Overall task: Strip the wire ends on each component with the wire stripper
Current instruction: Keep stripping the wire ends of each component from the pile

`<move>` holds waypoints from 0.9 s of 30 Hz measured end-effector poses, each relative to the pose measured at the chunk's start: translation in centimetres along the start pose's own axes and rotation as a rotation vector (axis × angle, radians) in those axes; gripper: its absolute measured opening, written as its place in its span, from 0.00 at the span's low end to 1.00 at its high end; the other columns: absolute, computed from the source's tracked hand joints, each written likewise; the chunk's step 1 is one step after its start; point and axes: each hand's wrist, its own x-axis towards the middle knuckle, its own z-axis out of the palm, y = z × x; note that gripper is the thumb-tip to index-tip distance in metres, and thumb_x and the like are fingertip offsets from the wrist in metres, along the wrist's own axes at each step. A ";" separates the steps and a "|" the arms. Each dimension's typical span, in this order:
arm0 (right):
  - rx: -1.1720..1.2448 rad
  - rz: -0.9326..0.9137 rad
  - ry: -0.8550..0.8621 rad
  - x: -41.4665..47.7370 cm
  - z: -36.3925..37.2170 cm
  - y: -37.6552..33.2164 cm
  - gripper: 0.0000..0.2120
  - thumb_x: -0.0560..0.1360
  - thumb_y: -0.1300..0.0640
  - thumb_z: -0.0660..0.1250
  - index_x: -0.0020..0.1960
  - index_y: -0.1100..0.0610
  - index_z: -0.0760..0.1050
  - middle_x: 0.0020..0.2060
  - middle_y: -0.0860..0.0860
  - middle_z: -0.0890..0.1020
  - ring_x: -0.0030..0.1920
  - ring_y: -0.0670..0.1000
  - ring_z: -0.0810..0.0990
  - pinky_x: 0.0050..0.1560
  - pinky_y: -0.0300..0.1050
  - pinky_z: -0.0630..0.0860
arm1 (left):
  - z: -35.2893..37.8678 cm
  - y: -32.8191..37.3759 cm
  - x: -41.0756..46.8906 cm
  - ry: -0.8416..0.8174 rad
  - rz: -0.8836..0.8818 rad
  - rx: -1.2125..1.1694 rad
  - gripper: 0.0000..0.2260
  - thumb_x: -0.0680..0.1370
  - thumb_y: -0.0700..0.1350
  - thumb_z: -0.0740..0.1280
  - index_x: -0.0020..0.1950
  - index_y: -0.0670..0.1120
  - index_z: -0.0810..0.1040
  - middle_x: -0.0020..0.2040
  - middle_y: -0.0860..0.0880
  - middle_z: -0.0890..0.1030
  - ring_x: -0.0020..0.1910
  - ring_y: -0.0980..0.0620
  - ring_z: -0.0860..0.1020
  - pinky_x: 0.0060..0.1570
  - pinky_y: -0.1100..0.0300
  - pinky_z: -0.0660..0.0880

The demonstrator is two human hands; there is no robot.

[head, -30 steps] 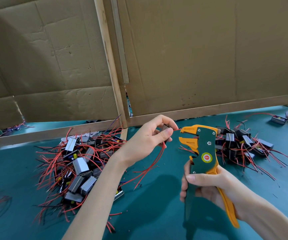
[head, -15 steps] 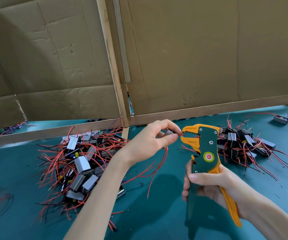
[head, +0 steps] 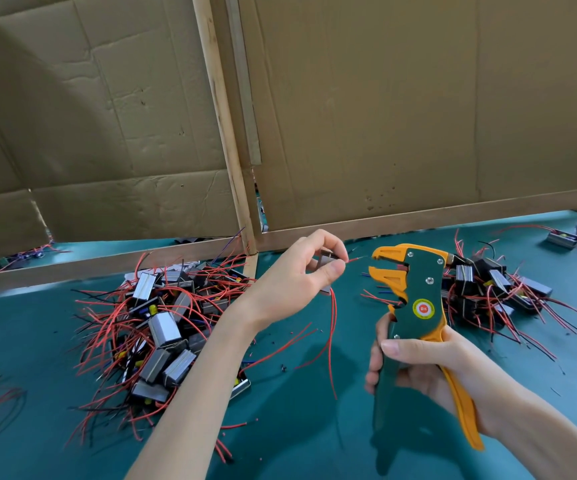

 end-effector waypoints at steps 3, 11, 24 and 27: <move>0.008 -0.003 -0.002 -0.1 0.0 -0.1 0.19 0.54 0.58 0.84 0.38 0.62 0.78 0.34 0.66 0.78 0.35 0.65 0.81 0.41 0.59 0.79 | 0.1 0.1 -0.1 0.021 -0.003 0.007 0.04 0.82 0.43 0.60 0.52 0.53 0.73 0.48 0.50 0.73 0.45 0.55 0.74 0.45 0.71 0.70; -0.019 0.011 -0.014 0.0 -0.5 0.3 0.19 0.59 0.58 0.83 0.42 0.64 0.77 0.37 0.66 0.79 0.39 0.66 0.81 0.45 0.59 0.78 | 0.0 0.8 -0.2 0.045 0.049 0.004 0.04 0.82 0.41 0.60 0.53 0.49 0.74 0.46 0.54 0.71 0.41 0.64 0.74 0.54 0.57 0.77; -0.069 0.010 -0.013 -0.1 -0.7 0.5 0.18 0.60 0.58 0.83 0.43 0.64 0.77 0.37 0.66 0.79 0.39 0.67 0.80 0.45 0.60 0.78 | 0.2 1.1 -0.4 0.000 0.087 0.101 0.06 0.81 0.42 0.62 0.50 0.53 0.75 0.51 0.51 0.72 0.46 0.65 0.73 0.47 0.70 0.72; -0.078 0.021 -0.019 -0.2 -0.7 0.5 0.18 0.60 0.58 0.83 0.42 0.63 0.78 0.37 0.66 0.79 0.39 0.66 0.80 0.44 0.60 0.78 | 0.3 1.0 -0.3 -0.025 0.082 0.113 0.05 0.81 0.42 0.63 0.50 0.53 0.75 0.50 0.52 0.72 0.47 0.63 0.74 0.48 0.68 0.73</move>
